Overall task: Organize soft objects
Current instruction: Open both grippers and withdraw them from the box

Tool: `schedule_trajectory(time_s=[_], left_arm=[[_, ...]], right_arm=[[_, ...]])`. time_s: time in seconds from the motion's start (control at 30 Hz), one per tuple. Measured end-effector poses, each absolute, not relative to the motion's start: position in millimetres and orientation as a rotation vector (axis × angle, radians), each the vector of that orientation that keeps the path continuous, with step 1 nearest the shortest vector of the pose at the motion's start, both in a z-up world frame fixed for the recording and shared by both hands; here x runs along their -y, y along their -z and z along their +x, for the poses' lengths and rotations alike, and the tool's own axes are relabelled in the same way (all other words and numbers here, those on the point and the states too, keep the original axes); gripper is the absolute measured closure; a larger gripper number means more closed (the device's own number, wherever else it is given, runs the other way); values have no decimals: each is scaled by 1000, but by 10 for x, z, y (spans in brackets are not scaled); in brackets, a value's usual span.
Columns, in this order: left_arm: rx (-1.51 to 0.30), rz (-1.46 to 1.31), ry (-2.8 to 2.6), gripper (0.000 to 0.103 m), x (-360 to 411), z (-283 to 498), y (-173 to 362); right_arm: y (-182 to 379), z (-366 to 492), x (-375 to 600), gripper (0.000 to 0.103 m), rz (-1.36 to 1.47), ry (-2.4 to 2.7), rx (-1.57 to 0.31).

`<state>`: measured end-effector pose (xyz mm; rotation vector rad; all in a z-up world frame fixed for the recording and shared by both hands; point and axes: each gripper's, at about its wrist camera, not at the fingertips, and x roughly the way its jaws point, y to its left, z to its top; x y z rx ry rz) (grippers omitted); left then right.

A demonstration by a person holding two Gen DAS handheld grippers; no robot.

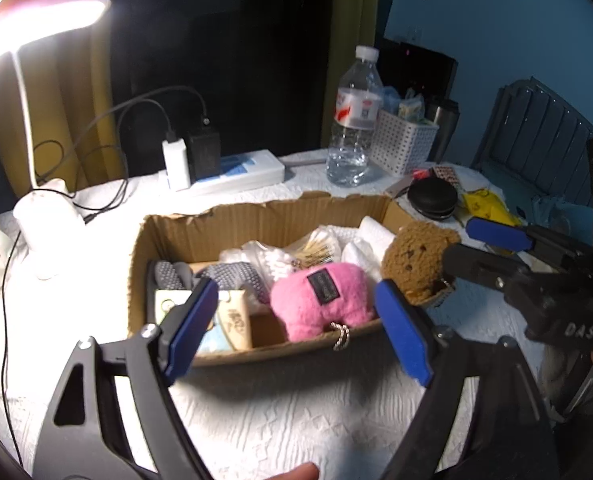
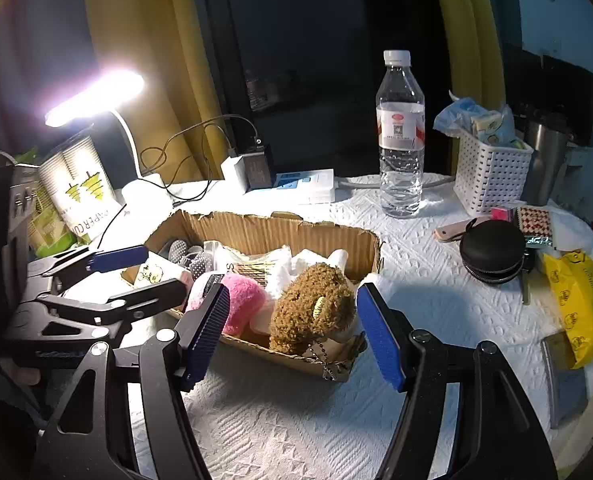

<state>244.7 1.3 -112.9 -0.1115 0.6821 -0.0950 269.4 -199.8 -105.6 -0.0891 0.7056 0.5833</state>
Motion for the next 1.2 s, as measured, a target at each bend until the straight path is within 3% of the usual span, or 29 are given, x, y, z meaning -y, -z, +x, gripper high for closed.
schedule_trajectory(time_s=[0.07, 1.2], left_arm=[[-667, -115, 101, 7, -49, 2363, 1100], [-442, -126, 125, 6, -438, 1075, 600]], right_arm=[[1021, 2654, 1962, 33, -99, -574, -699], [662, 1515, 1373, 33, -206, -521, -626]])
